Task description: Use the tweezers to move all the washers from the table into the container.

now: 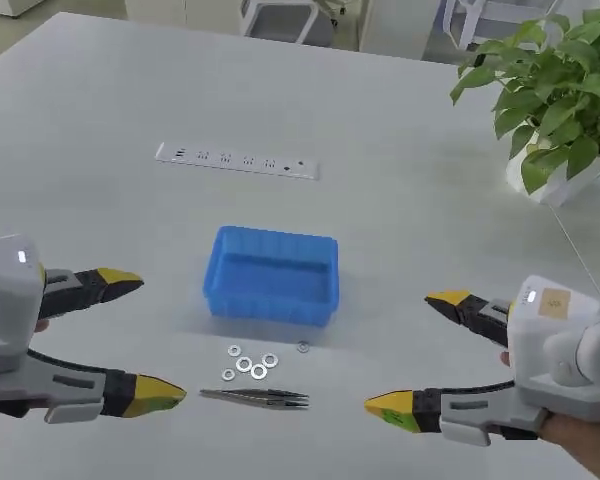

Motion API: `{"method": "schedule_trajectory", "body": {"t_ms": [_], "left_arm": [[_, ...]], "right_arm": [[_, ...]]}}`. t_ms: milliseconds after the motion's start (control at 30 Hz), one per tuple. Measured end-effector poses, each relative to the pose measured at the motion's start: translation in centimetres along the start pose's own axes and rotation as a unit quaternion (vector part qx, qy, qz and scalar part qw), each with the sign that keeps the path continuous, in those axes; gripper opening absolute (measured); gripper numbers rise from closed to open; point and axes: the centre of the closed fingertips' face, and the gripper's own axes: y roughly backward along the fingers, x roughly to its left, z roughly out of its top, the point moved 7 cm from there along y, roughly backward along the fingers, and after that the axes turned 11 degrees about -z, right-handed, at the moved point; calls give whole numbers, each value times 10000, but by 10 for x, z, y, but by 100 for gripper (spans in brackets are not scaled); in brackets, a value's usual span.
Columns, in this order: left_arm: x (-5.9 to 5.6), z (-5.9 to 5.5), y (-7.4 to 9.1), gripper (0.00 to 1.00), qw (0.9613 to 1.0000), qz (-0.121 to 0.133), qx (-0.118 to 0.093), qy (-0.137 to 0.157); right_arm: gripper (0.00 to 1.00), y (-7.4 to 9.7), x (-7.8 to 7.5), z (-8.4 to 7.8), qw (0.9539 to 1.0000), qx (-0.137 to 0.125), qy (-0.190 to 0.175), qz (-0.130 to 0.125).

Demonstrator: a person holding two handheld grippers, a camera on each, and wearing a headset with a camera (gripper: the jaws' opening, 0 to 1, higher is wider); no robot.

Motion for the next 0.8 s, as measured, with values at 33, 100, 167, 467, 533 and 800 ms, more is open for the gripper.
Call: {"method": "schedule_trajectory", "body": {"t_ms": [33,100,167,467,533,800], "left_arm": [[0,-1,-1,83,10000,-34,22,5],[1,-2,-3,80,9999,-125,76,10],[1,-4,-6,78,9997,-184,159,-46],[2,-12,-18,65,9971,-528,492,-226],[2,-15,-21,62,9956,-617,634,-304],[4,-25,-34,48,9890,-880,1070,-525]], "right_arm": [[80,-1,1,0,10000,11,22,47],[77,-4,3,-1,9999,36,91,138],[75,-7,6,-2,9996,88,163,233],[64,-22,17,-6,9962,322,463,659],[61,-26,20,-6,9948,368,534,780],[49,-42,31,-8,9865,500,1006,1192]]}}
